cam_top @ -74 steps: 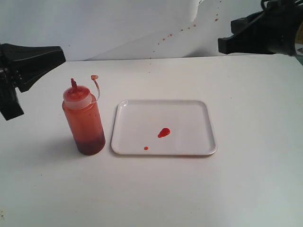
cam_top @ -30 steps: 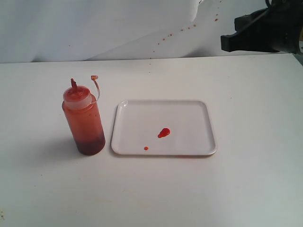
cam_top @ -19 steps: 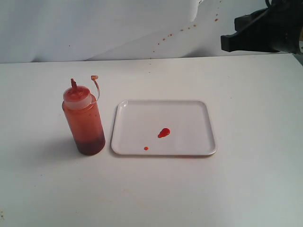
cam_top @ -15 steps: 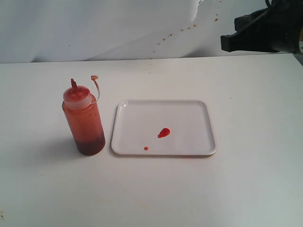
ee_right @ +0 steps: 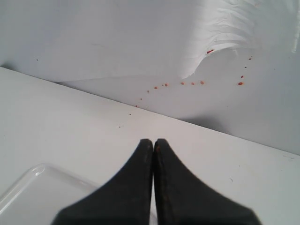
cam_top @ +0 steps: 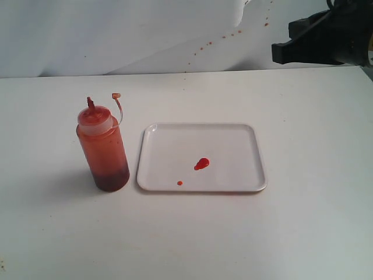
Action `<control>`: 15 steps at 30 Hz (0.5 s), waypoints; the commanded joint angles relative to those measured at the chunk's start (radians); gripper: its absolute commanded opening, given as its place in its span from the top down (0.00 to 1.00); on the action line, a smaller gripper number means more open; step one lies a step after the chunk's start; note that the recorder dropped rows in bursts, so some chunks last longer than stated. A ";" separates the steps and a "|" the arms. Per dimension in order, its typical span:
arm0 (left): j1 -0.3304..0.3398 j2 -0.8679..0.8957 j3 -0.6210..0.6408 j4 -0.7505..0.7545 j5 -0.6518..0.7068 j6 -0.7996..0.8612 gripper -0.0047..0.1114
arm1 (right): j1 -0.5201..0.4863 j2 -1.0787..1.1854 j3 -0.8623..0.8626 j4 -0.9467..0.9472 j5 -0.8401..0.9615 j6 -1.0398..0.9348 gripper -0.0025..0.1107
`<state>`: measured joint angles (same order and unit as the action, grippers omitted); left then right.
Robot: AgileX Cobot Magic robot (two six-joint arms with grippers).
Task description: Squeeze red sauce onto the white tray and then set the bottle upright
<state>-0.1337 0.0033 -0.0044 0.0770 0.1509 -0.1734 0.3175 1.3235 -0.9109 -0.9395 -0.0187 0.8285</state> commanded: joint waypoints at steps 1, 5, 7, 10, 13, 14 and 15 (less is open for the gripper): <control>-0.005 -0.003 0.004 -0.011 0.122 0.091 0.96 | -0.006 -0.007 0.007 0.008 0.004 -0.006 0.98; -0.005 -0.003 0.004 -0.011 0.133 0.152 0.96 | -0.006 -0.007 0.007 0.008 0.004 -0.006 0.98; -0.005 -0.003 0.004 -0.011 0.143 0.154 0.96 | -0.006 -0.007 0.007 0.008 0.004 -0.006 0.98; -0.005 -0.003 0.004 -0.011 0.143 0.154 0.96 | -0.006 -0.007 0.007 0.008 0.004 -0.006 0.98; -0.005 -0.003 0.004 -0.011 0.140 0.154 0.96 | -0.006 -0.007 0.007 0.008 0.004 -0.006 0.98; -0.005 -0.003 0.004 -0.011 0.138 0.154 0.96 | -0.006 -0.007 0.007 0.008 0.004 -0.006 0.98; -0.005 -0.003 0.004 -0.011 0.138 0.154 0.96 | -0.006 -0.007 0.007 0.008 0.004 -0.006 0.98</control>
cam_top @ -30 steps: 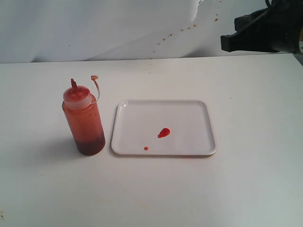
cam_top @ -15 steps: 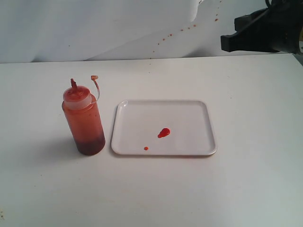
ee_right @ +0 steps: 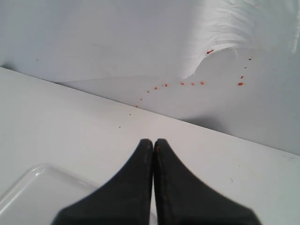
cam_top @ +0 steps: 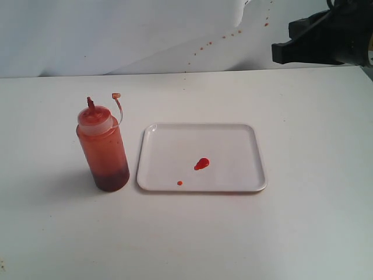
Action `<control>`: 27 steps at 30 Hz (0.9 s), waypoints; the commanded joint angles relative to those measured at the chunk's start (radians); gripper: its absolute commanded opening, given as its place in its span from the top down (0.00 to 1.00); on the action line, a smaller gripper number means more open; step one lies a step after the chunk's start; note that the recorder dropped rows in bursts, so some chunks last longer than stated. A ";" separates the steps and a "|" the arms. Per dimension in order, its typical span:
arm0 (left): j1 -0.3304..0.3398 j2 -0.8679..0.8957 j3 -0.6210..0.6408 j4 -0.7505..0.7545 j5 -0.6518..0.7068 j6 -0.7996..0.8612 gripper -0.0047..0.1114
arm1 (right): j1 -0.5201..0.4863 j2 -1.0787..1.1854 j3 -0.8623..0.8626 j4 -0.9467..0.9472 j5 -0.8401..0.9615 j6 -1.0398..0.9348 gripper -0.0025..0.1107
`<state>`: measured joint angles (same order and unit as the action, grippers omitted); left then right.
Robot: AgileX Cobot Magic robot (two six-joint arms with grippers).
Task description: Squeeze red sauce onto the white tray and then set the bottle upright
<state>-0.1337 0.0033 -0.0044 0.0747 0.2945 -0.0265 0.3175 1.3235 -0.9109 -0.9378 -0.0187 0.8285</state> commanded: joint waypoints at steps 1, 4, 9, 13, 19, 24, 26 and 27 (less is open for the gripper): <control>-0.005 -0.003 0.004 -0.008 -0.005 0.007 0.96 | -0.006 -0.007 0.007 0.006 0.004 -0.006 0.98; -0.005 -0.003 0.004 -0.008 -0.005 0.007 0.96 | -0.006 -0.007 0.007 0.006 0.004 -0.006 0.98; 0.021 -0.003 0.004 -0.008 -0.005 0.007 0.96 | -0.006 -0.007 0.007 0.006 0.004 -0.006 0.98; 0.076 -0.003 0.004 -0.008 -0.005 0.007 0.96 | -0.006 -0.007 0.007 0.006 0.004 -0.006 0.98; 0.131 -0.003 0.004 -0.008 -0.005 0.007 0.96 | -0.006 -0.007 0.007 0.006 0.004 -0.006 0.98; 0.187 -0.003 0.004 -0.008 -0.005 0.007 0.96 | -0.006 -0.007 0.007 0.006 0.004 -0.006 0.98; 0.197 -0.003 0.004 -0.008 -0.005 0.007 0.96 | -0.006 -0.007 0.007 0.006 0.004 -0.006 0.98; 0.199 -0.003 0.004 -0.008 -0.005 0.007 0.96 | -0.006 -0.007 0.007 0.006 0.004 -0.006 0.98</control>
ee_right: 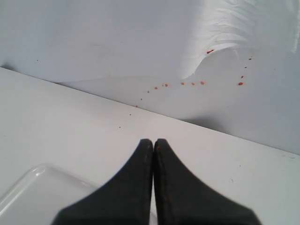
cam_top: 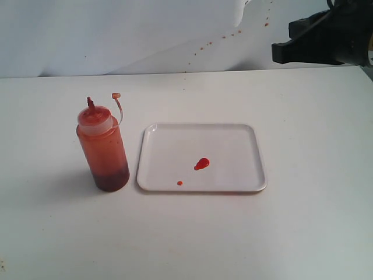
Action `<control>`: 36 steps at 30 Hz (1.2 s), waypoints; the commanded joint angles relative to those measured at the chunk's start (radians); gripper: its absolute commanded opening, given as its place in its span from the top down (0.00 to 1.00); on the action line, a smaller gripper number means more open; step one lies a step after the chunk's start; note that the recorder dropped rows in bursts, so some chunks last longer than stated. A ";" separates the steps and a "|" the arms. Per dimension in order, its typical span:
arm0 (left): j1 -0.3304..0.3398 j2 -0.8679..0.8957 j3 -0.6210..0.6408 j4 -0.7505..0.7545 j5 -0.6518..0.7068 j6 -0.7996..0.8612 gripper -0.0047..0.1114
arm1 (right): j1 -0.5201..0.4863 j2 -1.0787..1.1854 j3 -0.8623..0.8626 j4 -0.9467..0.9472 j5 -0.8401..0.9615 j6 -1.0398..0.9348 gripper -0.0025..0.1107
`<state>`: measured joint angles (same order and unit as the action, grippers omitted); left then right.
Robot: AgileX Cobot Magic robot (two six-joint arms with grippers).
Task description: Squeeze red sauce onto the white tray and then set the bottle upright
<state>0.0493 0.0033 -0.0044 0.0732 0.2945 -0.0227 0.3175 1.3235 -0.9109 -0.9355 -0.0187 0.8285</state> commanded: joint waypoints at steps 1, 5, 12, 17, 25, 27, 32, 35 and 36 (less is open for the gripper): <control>0.016 -0.003 0.004 -0.007 -0.005 0.003 0.96 | -0.006 -0.007 0.007 0.004 0.004 -0.006 0.98; 0.016 -0.003 0.004 -0.007 -0.005 0.003 0.96 | -0.006 -0.007 0.007 0.004 0.004 -0.006 0.98; 0.016 -0.003 0.004 -0.007 -0.005 0.003 0.96 | -0.006 -0.036 0.007 0.004 0.011 -0.006 0.98; 0.016 -0.003 0.004 -0.007 -0.005 0.003 0.96 | -0.006 -0.190 0.007 0.004 0.013 -0.006 0.98; 0.016 -0.003 0.004 -0.007 -0.005 0.003 0.96 | -0.006 -0.683 0.007 0.004 0.009 -0.006 0.98; 0.016 -0.003 0.004 -0.007 -0.005 0.003 0.96 | -0.030 -0.845 0.007 0.004 0.003 -0.006 0.98; 0.016 -0.003 0.004 -0.007 -0.005 0.003 0.96 | -0.109 -1.202 0.007 0.004 0.002 -0.006 0.98; 0.016 -0.003 0.004 -0.007 -0.005 0.003 0.96 | -0.157 -1.298 0.007 0.004 0.004 -0.006 0.98; 0.016 -0.003 0.004 -0.007 -0.005 0.003 0.96 | -0.158 -1.323 0.007 0.004 0.004 -0.006 0.98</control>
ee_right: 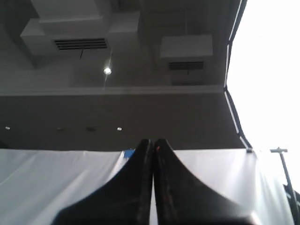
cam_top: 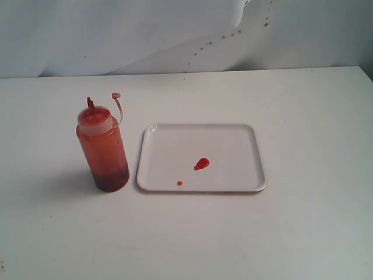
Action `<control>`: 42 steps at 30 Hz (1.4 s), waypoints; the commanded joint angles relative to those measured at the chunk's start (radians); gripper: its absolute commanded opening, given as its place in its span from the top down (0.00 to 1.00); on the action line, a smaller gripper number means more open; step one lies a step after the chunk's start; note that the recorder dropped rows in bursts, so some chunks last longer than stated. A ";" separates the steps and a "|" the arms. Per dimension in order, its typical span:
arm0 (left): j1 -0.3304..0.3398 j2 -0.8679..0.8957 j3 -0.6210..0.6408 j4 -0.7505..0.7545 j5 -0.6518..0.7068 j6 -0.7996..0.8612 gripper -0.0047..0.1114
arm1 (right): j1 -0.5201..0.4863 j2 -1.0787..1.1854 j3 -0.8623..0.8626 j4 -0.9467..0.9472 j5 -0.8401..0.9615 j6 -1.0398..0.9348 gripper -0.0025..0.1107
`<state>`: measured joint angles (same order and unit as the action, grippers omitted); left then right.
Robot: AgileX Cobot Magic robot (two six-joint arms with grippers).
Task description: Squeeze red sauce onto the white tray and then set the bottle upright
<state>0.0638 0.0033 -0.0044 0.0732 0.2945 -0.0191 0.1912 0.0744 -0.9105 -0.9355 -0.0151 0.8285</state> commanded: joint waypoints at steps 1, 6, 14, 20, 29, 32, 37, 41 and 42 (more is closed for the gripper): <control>0.002 -0.003 0.004 -0.007 -0.005 0.000 0.96 | -0.032 -0.074 0.006 0.004 -0.002 -0.006 0.98; 0.002 -0.003 0.004 -0.007 -0.005 0.000 0.96 | -0.032 -0.074 0.004 0.002 0.003 -0.006 0.98; 0.002 -0.003 0.004 -0.007 -0.005 0.000 0.96 | -0.030 -0.074 0.021 0.386 0.010 -0.006 0.98; 0.002 -0.003 0.004 -0.007 -0.005 0.000 0.96 | -0.030 -0.074 0.103 0.842 -0.044 -0.003 0.98; 0.002 -0.003 0.004 -0.007 -0.005 0.000 0.96 | -0.030 -0.074 0.472 0.771 -0.292 -0.003 0.98; 0.002 -0.003 0.004 -0.007 -0.005 0.000 0.96 | -0.030 -0.074 0.595 0.771 -0.292 -0.003 0.98; 0.002 -0.003 0.004 -0.007 -0.005 0.000 0.96 | -0.030 -0.074 0.794 0.771 -0.283 -0.003 0.98; 0.002 -0.003 0.004 -0.007 -0.005 0.000 0.96 | -0.030 -0.074 0.911 0.771 -0.277 -0.003 0.98; 0.002 -0.003 0.004 -0.007 -0.005 0.000 0.96 | -0.030 -0.074 0.911 0.771 -0.264 -0.003 0.98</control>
<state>0.0638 0.0033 -0.0044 0.0732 0.2945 -0.0191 0.1665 0.0042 -0.0426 -0.1541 -0.2910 0.8285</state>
